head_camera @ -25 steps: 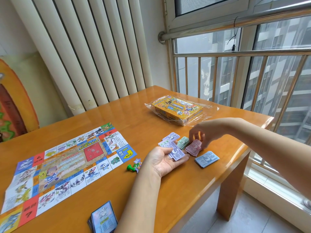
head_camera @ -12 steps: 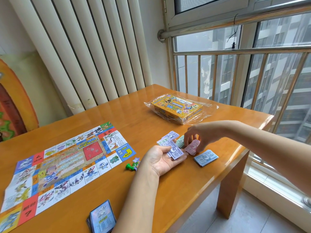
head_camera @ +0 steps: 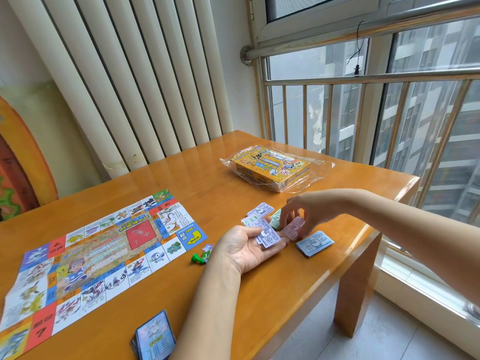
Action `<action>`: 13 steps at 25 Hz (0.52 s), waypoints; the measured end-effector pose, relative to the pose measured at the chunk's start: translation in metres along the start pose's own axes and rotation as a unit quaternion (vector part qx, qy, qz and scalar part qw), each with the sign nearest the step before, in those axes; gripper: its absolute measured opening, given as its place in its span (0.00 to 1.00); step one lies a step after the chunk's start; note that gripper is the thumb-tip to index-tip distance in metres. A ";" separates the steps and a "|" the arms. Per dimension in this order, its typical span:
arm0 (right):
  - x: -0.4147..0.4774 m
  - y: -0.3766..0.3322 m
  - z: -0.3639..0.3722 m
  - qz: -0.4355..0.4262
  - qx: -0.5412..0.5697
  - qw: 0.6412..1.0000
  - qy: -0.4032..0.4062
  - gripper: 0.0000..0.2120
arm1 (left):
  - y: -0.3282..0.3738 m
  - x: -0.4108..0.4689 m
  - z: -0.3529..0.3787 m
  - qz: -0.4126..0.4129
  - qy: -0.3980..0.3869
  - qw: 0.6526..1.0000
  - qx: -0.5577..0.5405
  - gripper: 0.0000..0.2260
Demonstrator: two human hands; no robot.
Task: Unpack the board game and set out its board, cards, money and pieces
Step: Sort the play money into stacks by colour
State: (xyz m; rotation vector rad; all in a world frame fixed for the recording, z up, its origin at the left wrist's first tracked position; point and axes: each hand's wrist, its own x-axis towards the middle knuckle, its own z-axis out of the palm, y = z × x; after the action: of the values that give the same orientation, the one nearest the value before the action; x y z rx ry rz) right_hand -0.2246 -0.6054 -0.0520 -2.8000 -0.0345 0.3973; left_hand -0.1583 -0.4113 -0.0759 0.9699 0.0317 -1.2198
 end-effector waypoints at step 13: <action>-0.059 -0.004 -0.005 0.038 0.031 0.999 -0.012 0.21 | 0.007 -0.012 0.003 0.037 -0.021 0.997 0.057 0.14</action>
State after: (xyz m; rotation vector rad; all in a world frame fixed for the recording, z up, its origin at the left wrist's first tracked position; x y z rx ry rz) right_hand -0.2796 -0.6072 -0.0302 -2.7414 0.0788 0.4420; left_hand -0.1586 -0.4042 -0.0639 1.0356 -0.1080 -1.1838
